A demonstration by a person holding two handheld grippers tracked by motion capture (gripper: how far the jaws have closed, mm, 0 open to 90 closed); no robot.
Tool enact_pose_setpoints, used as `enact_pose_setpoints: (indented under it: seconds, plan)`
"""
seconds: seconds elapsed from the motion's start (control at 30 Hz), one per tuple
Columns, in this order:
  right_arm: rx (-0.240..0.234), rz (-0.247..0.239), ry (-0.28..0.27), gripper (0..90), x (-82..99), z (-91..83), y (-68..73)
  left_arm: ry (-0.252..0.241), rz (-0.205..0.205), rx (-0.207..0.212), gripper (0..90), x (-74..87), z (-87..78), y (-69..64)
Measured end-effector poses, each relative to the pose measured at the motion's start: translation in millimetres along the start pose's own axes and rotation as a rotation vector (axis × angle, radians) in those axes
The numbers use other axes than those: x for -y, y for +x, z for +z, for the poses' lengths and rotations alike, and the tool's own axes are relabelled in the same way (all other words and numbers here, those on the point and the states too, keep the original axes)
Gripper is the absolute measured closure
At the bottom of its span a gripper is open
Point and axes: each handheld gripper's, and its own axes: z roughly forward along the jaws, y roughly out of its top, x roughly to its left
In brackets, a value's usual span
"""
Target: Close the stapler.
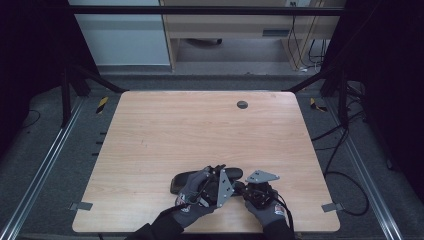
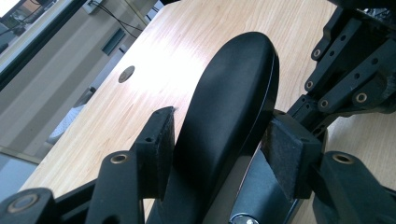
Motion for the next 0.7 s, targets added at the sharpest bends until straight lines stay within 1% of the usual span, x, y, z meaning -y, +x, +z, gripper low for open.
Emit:
enact_pose_setpoints:
  seconds: [0.23,0.5,0.57,0.63,0.7]
  plan:
    - [-0.001,-0.001,-0.001,90.0,0.1,-0.1,0.2,0.01,0.012,0.012,44.5,1.0,3.0,-2.7]
    - [-0.004,0.001,0.002,90.0,0.0,-0.2,0.1,0.01,0.014,0.018,44.1,1.8,4.6,-4.4]
    - [-0.006,-0.006,-0.002,90.0,0.2,0.0,-0.6,0.01,0.015,0.019,43.9,2.0,5.2,-5.1]
    - [-0.009,0.005,0.002,90.0,0.0,-0.4,-0.3,0.013,0.019,0.023,43.8,2.4,5.9,-5.6]
    - [-0.009,-0.006,-0.001,90.0,0.2,-0.2,-0.7,0.013,0.018,0.027,43.6,2.5,6.0,-5.4]
